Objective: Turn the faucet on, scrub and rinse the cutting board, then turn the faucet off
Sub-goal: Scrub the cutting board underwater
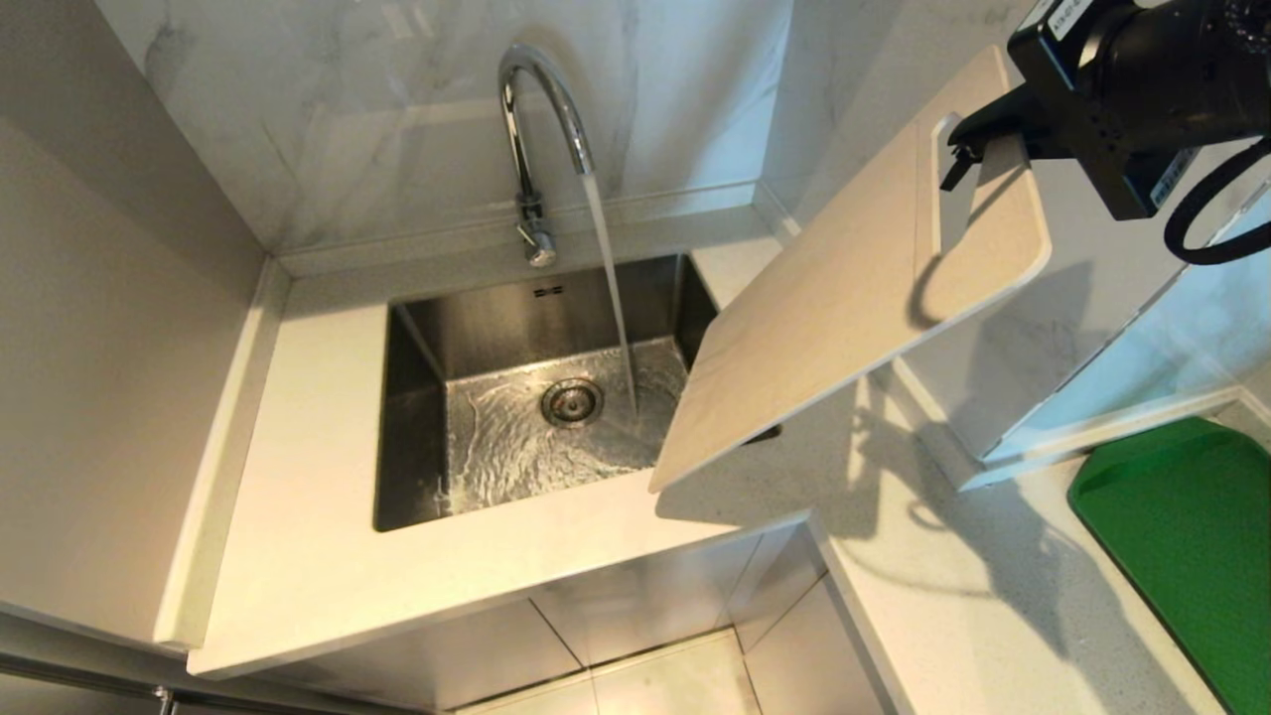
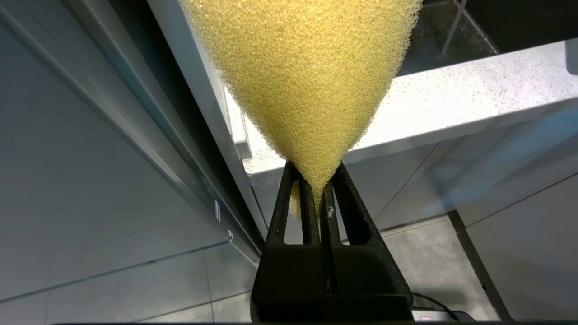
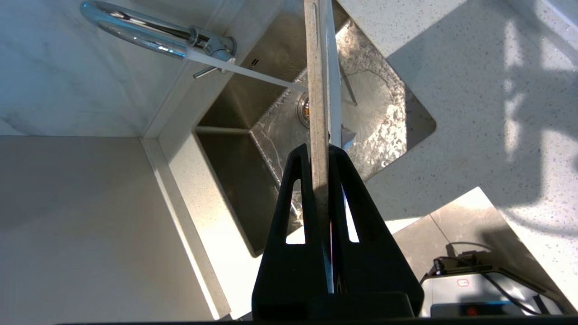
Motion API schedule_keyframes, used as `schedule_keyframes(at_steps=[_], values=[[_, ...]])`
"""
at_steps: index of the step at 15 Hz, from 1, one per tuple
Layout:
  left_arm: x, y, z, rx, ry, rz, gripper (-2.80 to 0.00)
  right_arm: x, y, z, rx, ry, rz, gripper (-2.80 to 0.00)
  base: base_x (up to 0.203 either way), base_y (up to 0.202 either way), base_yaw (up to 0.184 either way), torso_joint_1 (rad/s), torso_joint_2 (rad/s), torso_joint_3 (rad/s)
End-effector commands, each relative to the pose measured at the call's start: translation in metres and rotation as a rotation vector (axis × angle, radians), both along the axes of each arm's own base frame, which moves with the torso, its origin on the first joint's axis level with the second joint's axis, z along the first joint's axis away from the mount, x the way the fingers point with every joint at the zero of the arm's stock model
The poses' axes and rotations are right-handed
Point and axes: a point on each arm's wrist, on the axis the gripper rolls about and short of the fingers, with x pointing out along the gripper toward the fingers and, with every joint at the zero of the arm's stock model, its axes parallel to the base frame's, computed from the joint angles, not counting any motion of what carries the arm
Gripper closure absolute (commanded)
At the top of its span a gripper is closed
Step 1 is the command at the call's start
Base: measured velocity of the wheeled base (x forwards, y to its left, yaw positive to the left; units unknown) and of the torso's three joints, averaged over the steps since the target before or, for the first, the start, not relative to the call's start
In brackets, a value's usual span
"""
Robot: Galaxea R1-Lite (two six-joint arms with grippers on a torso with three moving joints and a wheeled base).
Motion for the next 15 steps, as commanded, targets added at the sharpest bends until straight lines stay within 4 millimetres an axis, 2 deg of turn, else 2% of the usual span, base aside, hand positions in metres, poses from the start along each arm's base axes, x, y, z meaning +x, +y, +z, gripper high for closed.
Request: schedule_keyframes(at_steps=[1, 6, 15], values=[[0.0, 0.0, -0.0009, 0.001, -0.001, 0.0, 0.0, 0.0004, 0.0002, -0.0009, 0.002, 0.007, -0.001, 0.0, 0.0, 0.0, 0.0, 0.0, 0.0, 0.0], [-0.0002, 0.0, -0.0005, 0.001, -0.002, 0.0, 0.0, -0.0009, -0.0002, -0.0005, 0.004, 0.005, -0.002, 0.0, 0.0, 0.0, 0.0, 0.0, 0.0, 0.0], [0.0, 0.0, -0.0009, 0.0, -0.001, 0.003, 0.0, -0.0055, -0.0016, -0.0012, 0.0, 0.017, -0.001, 0.0, 0.199, 0.0, -0.016, 0.004, 0.0, 0.004]])
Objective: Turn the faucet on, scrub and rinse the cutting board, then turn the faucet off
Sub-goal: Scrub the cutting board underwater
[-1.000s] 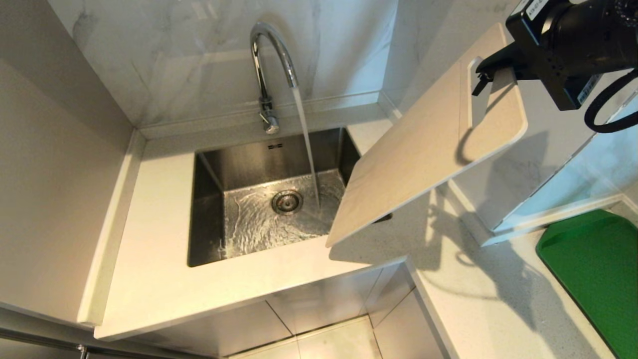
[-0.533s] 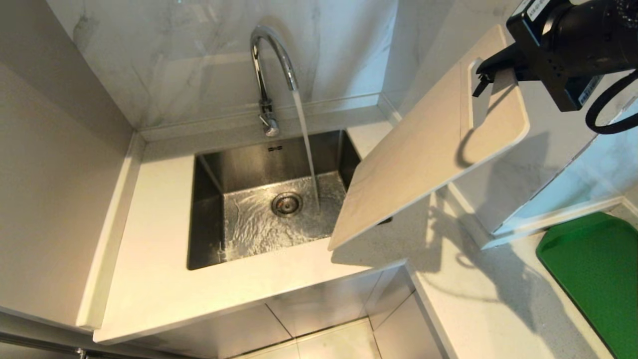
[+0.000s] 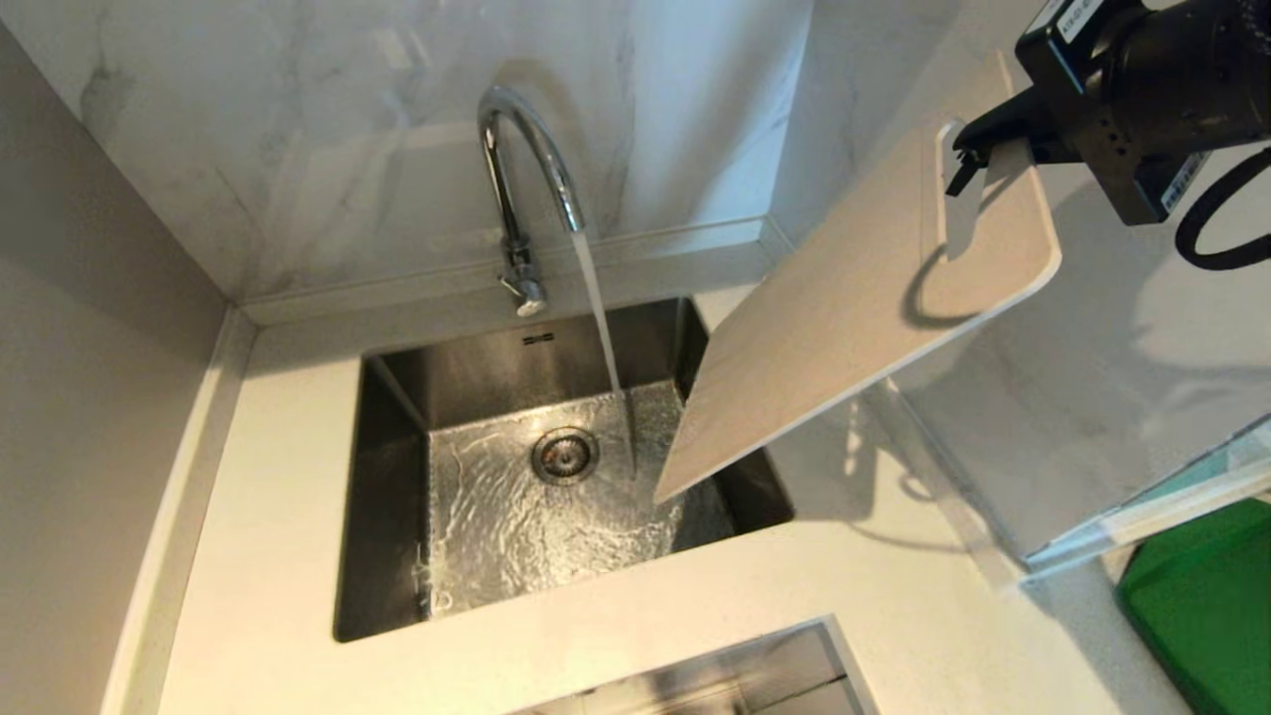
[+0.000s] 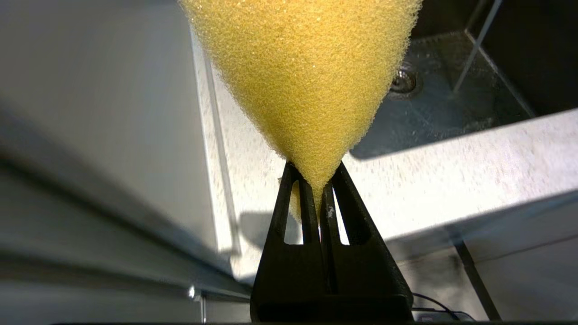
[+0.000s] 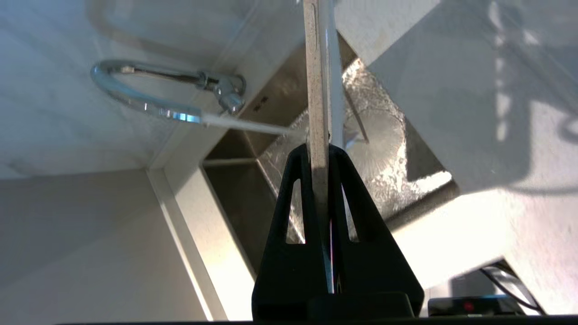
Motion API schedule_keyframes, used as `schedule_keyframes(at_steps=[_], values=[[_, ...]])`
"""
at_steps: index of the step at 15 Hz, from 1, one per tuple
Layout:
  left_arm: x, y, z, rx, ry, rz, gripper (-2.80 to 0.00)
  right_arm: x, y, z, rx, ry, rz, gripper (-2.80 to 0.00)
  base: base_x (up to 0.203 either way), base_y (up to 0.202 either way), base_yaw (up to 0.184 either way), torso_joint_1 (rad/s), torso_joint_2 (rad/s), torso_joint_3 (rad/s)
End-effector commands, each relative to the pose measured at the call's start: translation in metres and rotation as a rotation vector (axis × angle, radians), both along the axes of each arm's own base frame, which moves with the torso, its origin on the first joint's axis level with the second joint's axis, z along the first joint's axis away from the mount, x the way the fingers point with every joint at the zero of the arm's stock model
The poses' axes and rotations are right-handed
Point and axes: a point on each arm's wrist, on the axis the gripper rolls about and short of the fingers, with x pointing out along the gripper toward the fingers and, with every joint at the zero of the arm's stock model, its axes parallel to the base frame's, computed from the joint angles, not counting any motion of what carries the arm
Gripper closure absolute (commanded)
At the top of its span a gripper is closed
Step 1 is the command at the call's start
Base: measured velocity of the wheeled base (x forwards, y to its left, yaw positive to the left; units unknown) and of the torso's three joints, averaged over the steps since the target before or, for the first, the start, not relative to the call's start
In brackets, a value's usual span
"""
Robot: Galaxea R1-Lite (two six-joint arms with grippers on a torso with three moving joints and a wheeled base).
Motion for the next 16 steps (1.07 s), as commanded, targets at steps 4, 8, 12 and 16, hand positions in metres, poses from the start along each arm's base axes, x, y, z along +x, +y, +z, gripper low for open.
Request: schedule_keyframes(at_steps=[4, 8, 12, 16], values=[[-0.0001, 0.0, -0.0007, 0.001, -0.002, 0.0, 0.0, 0.0005, 0.0002, -0.0023, 0.002, 0.012, -0.001, 0.0, 0.193, 0.0, 0.0, 0.0, 0.0, 0.002], [-0.0001, 0.0001, -0.001, -0.006, -0.001, 0.005, 0.0, 0.0009, 0.0004, -0.0031, 0.003, 0.017, -0.001, 0.0, 0.221, 0.0, -0.024, 0.004, 0.0, 0.005], [-0.0001, 0.0002, -0.0009, -0.015, -0.002, 0.01, 0.0, 0.0015, 0.0006, -0.0045, 0.003, 0.023, 0.001, 0.0, 0.0, 0.0, 0.0, 0.0, 0.01, 0.002], [-0.0001, 0.0002, -0.001, -0.015, -0.001, 0.01, 0.0, 0.0, 0.0016, -0.0043, 0.007, 0.024, 0.018, 0.0, 0.0, 0.0, 0.0, 0.0, 0.0, 0.0]])
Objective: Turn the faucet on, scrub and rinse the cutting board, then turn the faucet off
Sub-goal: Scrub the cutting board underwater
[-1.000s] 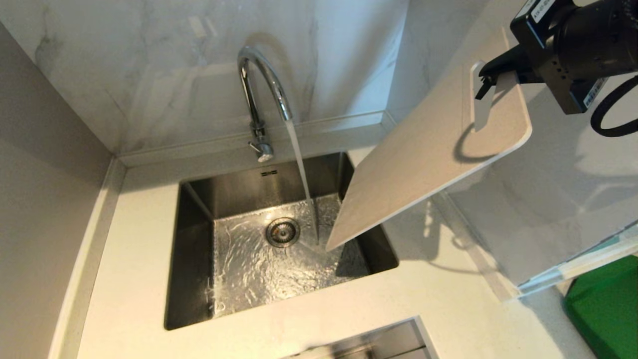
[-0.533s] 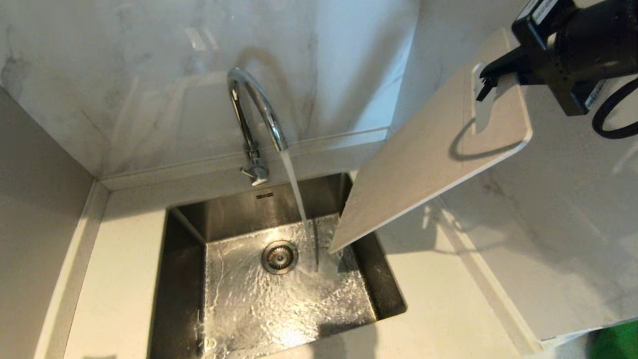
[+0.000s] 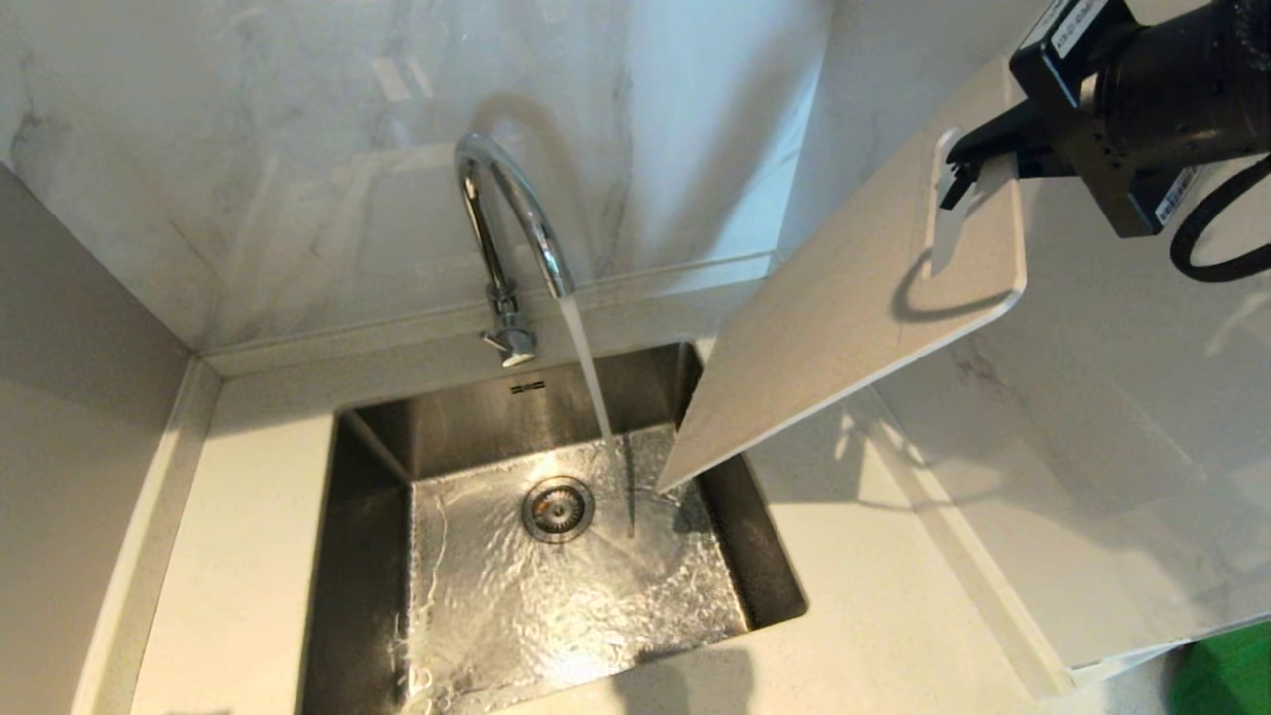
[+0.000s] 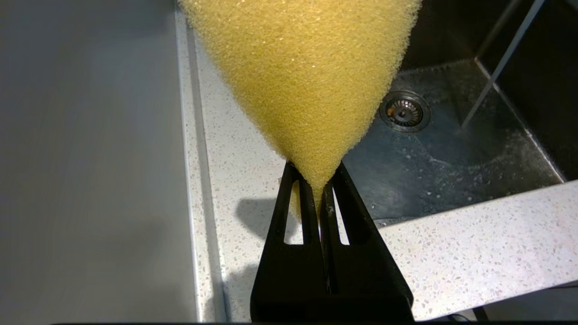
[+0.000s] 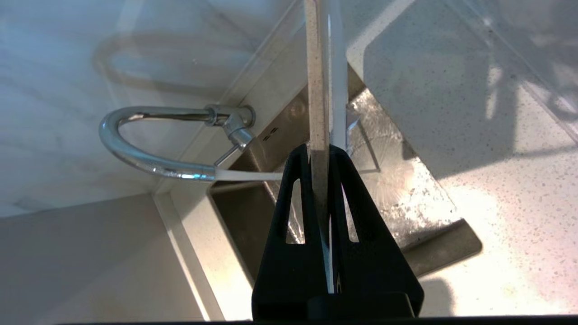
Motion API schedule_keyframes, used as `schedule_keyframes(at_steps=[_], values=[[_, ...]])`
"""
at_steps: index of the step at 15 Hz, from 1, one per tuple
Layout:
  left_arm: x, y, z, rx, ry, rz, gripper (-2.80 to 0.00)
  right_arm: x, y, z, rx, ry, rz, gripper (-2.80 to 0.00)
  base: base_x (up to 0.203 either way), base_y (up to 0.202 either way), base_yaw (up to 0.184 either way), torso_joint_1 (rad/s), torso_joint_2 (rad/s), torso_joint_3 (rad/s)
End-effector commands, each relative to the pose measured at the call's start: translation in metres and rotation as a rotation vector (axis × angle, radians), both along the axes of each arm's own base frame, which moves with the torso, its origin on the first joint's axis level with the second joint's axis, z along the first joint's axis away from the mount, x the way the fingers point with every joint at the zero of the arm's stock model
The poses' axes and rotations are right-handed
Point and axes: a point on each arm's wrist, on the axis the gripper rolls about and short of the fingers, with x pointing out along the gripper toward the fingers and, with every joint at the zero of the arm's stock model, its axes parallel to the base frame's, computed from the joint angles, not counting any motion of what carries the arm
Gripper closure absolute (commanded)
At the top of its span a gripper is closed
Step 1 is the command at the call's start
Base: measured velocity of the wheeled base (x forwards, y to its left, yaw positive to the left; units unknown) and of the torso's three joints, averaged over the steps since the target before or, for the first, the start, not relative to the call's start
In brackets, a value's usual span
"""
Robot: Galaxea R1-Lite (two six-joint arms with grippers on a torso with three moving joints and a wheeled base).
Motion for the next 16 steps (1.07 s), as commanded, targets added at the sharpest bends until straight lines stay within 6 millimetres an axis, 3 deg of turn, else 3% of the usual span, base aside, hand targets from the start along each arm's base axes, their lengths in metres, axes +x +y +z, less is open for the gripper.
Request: schedule_keyframes(at_steps=[1, 10, 13, 16], values=[[0.0, 0.0, -0.001, -0.001, -0.001, 0.0, 0.0, 0.0, 0.0, -0.001, 0.003, 0.007, 0.002, 0.0, 0.0, 0.0, 0.0, 0.0, 0.0, 0.0], [0.0, 0.0, -0.001, -0.002, -0.003, 0.002, 0.0, 0.01, 0.005, -0.006, 0.011, 0.029, 0.041, 0.0, 0.0, 0.0, 0.0, 0.0, 0.0, 0.0], [0.0, 0.0, -0.001, -0.002, -0.002, 0.001, 0.0, 0.023, 0.011, -0.011, 0.104, 0.064, 0.095, 0.0, 0.0, 0.0, 0.0, 0.0, 0.0, 0.0], [0.0, 0.0, -0.001, -0.002, -0.002, 0.002, 0.0, 0.054, 0.021, -0.026, 0.141, 0.097, 0.106, 0.0, 0.0, 0.0, 0.0, 0.0, 0.0, 0.0]])
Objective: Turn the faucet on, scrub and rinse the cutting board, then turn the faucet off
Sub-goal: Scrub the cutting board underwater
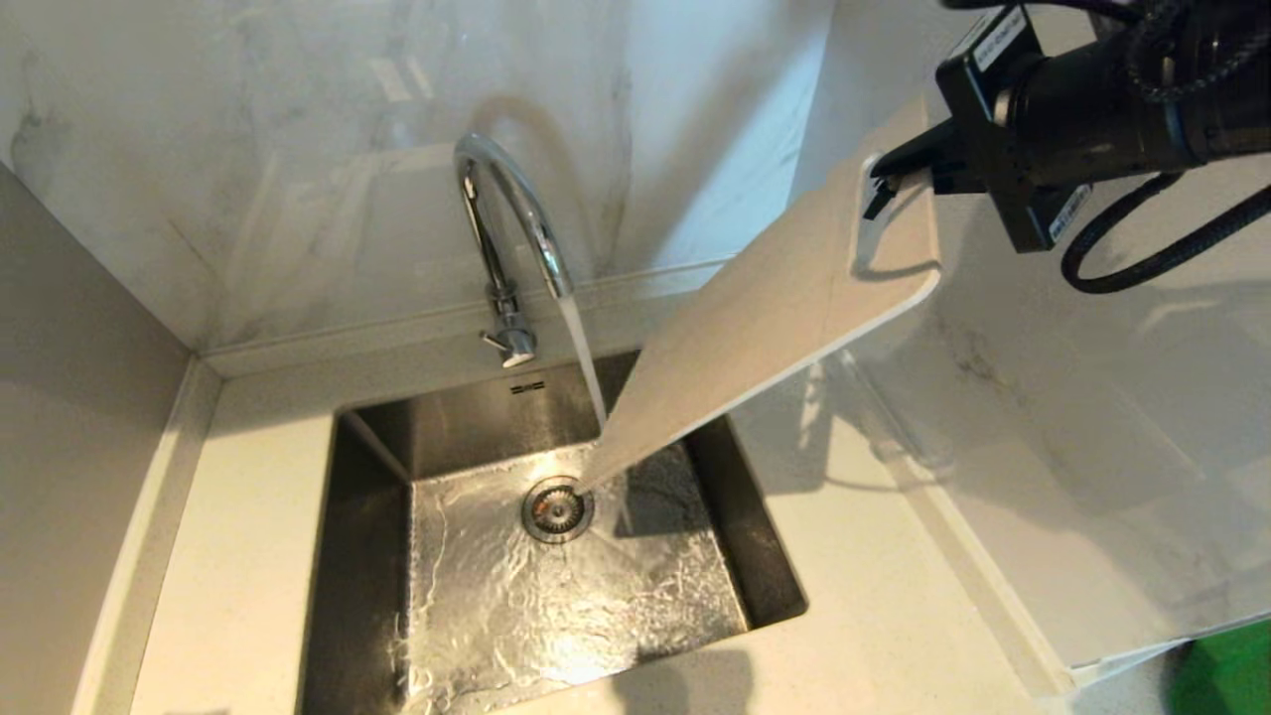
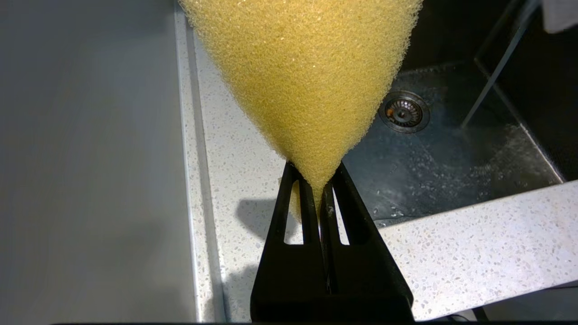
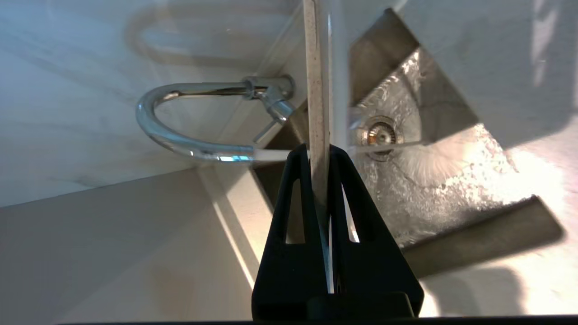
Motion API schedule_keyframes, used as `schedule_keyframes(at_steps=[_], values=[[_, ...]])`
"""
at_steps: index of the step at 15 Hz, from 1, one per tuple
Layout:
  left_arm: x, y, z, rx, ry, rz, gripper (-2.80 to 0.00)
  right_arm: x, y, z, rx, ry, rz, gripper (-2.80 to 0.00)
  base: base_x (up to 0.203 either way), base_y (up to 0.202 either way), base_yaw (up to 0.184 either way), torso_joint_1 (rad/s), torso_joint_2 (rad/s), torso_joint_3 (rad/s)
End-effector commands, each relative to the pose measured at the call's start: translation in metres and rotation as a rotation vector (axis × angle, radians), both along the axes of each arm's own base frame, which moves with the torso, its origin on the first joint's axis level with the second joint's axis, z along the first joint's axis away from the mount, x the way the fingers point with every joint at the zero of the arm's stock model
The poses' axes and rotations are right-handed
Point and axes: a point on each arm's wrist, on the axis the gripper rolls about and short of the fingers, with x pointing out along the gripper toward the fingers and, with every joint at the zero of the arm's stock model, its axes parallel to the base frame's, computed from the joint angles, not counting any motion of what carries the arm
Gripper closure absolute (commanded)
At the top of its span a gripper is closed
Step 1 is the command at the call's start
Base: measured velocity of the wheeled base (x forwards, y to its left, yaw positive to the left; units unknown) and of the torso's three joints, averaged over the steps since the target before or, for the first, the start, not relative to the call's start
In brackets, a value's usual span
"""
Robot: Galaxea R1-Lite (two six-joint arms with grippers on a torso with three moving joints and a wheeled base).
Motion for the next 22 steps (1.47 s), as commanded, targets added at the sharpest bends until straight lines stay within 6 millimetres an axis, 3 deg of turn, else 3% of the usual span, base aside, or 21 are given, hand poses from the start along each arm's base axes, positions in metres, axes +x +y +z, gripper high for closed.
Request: schedule_keyframes(at_steps=[1, 5, 9, 17, 22], values=[[0.0, 0.0, -0.001, 0.0, -0.001, 0.001, 0.0, 0.034, 0.011, -0.021, -0.002, 0.05, 0.005, 0.0, 0.0, 0.0, 0.0, 0.0, 0.0, 0.0], [0.0, 0.0, -0.001, 0.0, -0.001, 0.0, 0.0, 0.08, 0.026, -0.048, 0.012, 0.056, 0.041, 0.0, 0.0, 0.0, 0.0, 0.0, 0.0, 0.0], [0.0, 0.0, -0.001, 0.0, -0.001, 0.001, 0.0, 0.097, 0.033, -0.063, 0.045, 0.1, 0.081, 0.0, 0.0, 0.0, 0.0, 0.0, 0.0, 0.0], [0.0, 0.0, -0.001, -0.002, -0.002, 0.001, 0.0, 0.078, 0.032, -0.047, 0.081, 0.08, 0.094, 0.0, 0.0, 0.0, 0.0, 0.0, 0.0, 0.0], [-0.002, 0.0, 0.001, 0.013, 0.035, -0.005, 0.0, 0.018, 0.025, -0.015, 0.068, 0.087, 0.134, 0.0, 0.0, 0.0, 0.0, 0.0, 0.0, 0.0]])
